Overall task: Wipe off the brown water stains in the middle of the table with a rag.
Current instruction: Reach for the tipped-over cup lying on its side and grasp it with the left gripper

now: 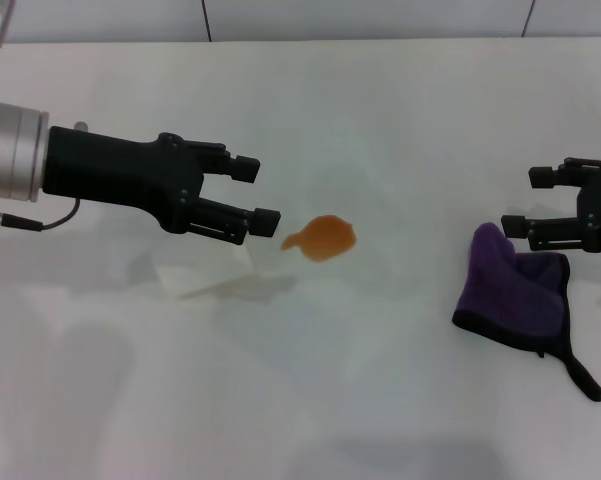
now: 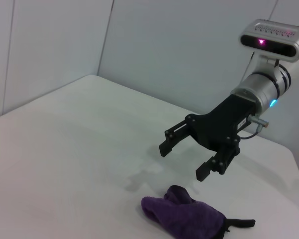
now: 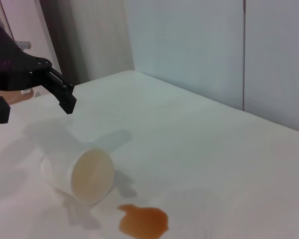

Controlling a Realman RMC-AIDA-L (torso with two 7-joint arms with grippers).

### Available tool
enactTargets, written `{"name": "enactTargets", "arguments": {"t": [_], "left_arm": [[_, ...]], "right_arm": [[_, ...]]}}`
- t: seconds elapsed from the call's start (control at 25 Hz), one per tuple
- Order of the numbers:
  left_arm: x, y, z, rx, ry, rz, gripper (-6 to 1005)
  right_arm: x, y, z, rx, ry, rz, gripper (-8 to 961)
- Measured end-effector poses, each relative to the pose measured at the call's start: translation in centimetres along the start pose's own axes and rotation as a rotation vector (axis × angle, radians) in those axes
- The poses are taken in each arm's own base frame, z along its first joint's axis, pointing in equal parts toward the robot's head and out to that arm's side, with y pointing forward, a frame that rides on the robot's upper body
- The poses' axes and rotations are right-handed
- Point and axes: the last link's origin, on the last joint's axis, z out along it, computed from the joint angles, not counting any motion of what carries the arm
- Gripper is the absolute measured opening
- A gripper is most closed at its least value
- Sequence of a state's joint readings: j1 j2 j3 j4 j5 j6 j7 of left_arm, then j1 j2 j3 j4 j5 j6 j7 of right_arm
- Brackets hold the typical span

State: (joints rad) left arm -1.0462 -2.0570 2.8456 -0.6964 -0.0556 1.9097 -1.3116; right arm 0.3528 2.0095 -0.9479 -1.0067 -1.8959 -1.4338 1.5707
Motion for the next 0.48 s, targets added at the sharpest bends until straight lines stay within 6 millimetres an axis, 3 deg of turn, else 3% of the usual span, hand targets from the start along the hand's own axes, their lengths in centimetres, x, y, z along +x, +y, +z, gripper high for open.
{"name": "enactTargets", "arguments": {"t": [0.48], "left_arm": [[0.03,-0.01,0.00,0.000,0.002,0.001,868]], "right_arm": [[0.10,-0.04,-0.02,0.001,0.002,0.004,825]]}}
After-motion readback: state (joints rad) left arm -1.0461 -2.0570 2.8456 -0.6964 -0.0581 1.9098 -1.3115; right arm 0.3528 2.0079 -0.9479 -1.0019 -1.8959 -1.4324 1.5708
